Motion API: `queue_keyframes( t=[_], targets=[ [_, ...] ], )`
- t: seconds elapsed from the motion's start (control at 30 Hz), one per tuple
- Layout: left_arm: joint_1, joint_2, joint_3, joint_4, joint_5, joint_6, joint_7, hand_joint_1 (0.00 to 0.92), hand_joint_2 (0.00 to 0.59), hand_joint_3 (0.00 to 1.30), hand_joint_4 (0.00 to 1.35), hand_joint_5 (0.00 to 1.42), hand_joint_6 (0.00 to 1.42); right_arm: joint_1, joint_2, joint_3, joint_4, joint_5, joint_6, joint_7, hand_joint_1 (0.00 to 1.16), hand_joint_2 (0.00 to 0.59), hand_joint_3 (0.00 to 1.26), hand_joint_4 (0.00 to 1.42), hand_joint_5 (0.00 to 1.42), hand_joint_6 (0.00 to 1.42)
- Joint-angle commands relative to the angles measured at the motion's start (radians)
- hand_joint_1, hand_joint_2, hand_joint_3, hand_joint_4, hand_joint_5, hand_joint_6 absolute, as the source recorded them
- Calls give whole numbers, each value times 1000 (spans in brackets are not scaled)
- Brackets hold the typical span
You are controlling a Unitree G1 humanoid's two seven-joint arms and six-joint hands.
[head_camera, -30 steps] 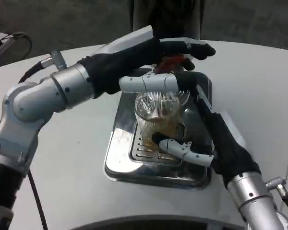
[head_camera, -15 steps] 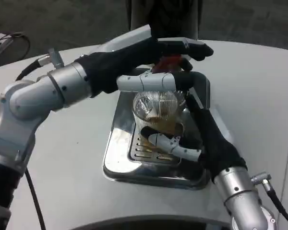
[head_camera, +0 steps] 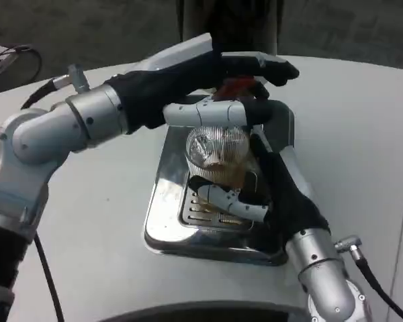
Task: Grasp the cup under the faucet to collect the drink, then remove the cup.
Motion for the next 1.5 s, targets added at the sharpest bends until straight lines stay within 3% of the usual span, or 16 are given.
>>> queue_keyframes(
  t=[0.03,0.43,1.5],
  targets=[
    [-9,17,-6,37,25,8,-21,0,0,240,194,283,164,-45,22,0,65,11,-31,-20,706,195,0,2,3,0],
    [-29,17,-8,85,31,-18,-26,0,0,245,198,288,164,-80,34,3,142,-5,-49,-76,710,198,0,2,4,0],
    [-25,48,-33,43,77,-79,-42,0,0,246,203,289,164,-106,104,17,215,-7,-53,-163,704,208,0,14,14,0]
  ],
)
